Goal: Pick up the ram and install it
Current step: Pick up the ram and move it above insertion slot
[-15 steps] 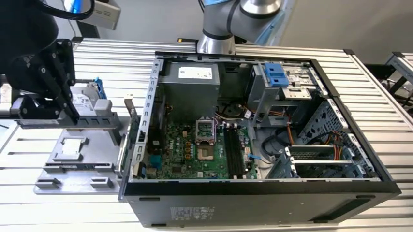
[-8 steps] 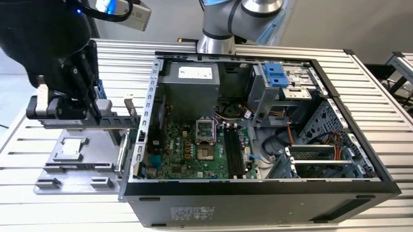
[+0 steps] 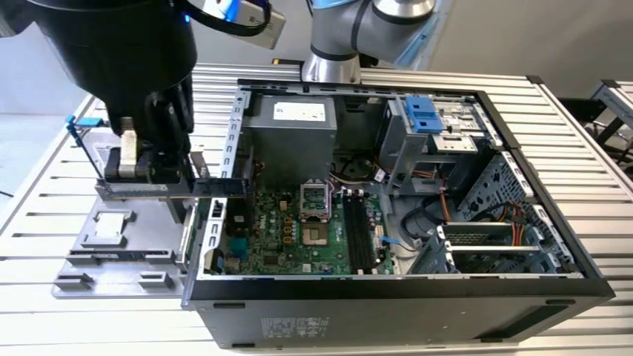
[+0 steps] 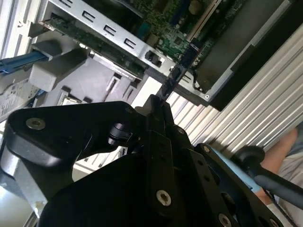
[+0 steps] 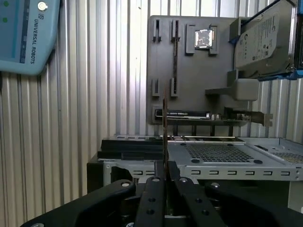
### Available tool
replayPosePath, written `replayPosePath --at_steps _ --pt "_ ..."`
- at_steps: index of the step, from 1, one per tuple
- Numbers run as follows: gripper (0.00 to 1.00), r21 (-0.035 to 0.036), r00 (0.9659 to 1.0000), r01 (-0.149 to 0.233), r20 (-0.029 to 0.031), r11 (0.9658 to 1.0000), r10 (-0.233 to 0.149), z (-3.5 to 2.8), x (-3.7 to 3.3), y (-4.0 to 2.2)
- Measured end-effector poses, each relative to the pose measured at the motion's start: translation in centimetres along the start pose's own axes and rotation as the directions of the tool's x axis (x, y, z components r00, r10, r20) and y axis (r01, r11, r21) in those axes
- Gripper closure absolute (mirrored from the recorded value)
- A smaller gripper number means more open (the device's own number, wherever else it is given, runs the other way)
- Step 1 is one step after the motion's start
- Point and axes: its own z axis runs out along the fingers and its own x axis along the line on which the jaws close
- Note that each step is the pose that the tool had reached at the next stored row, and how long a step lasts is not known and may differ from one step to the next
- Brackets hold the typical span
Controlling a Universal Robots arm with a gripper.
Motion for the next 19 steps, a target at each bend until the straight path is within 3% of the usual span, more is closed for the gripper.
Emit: replayPosePath --at_steps 19 --pt "1.00 -0.0001 1.0000 0.000 0.0000 1.0000 0.000 -0.05 0.04 -8.27"
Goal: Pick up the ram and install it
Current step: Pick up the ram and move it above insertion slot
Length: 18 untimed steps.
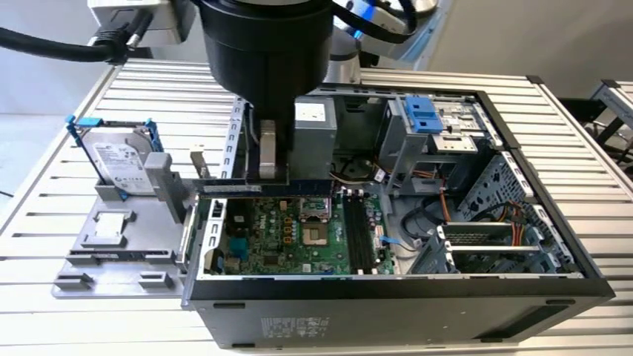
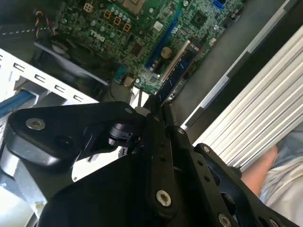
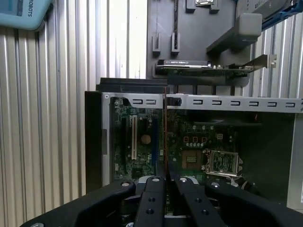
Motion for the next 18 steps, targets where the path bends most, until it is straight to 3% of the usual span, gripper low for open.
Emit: replayPosePath --at_steps 18 --pt "1.00 0.0000 1.0000 0.000 0.0001 1.0000 0.000 -0.02 0.04 -7.63"
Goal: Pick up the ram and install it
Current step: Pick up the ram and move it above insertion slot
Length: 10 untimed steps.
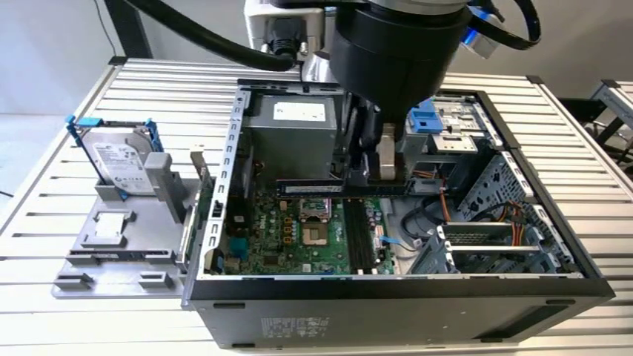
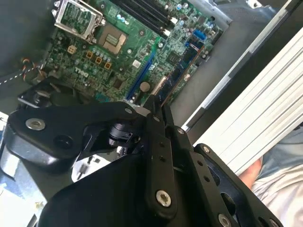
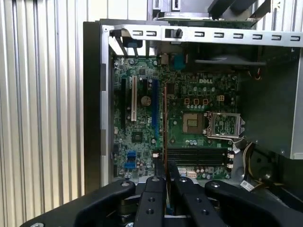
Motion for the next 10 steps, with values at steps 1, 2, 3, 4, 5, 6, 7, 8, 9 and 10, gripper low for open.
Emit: replayPosePath --at_steps 1,2,3,4,5,6,7,8,9,10 --pt "1.00 0.0000 1.0000 0.000 0.0001 1.0000 0.000 0.00 0.00 -0.39" --pt "1.00 0.0000 1.0000 0.000 0.0000 1.0000 0.000 0.00 0.00 -0.84" --pt "1.00 0.0000 1.0000 0.000 0.0000 1.0000 0.000 0.00 0.01 -1.30" --pt "1.00 0.0000 1.0000 0.000 0.0000 1.0000 0.000 0.00 0.01 -1.75" --pt "1.00 0.0000 1.0000 0.000 0.0001 1.0000 0.000 0.00 0.01 -2.24" --pt "1.00 0.0000 1.0000 0.000 0.0000 1.0000 0.000 0.00 0.02 -2.66" --pt "1.00 0.0000 1.0000 0.000 0.0000 1.0000 0.000 0.00 0.02 -3.14" --pt "1.00 0.0000 1.0000 -0.001 0.0000 1.0000 0.001 0.00 0.02 -3.58" --pt "1.00 0.0000 1.0000 -0.001 0.0000 1.0000 0.001 0.00 0.02 -4.01" --pt "1.00 0.0000 1.0000 -0.001 0.0000 1.0000 0.001 0.01 0.02 -4.40"
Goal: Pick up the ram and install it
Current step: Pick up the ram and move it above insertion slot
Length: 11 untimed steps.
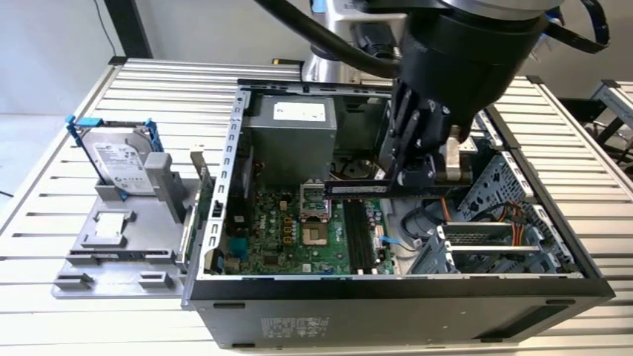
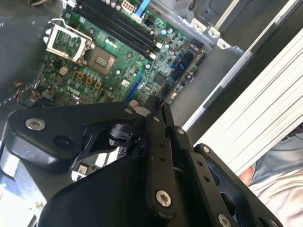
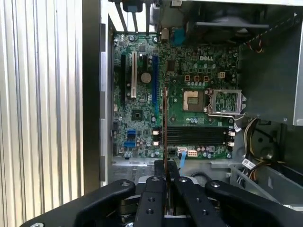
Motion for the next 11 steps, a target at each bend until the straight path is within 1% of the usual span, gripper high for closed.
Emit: replayPosePath --at_steps 5,9,11 --pt "1.00 0.0001 1.0000 -0.006 0.0001 1.0000 0.006 0.02 0.00 -1.83" --pt "1.00 0.0004 0.9999 -0.014 0.0001 0.9999 0.014 0.02 -0.05 -3.02" --pt "1.00 0.0005 0.9998 -0.018 0.0002 0.9998 0.018 0.03 -0.21 -3.43"
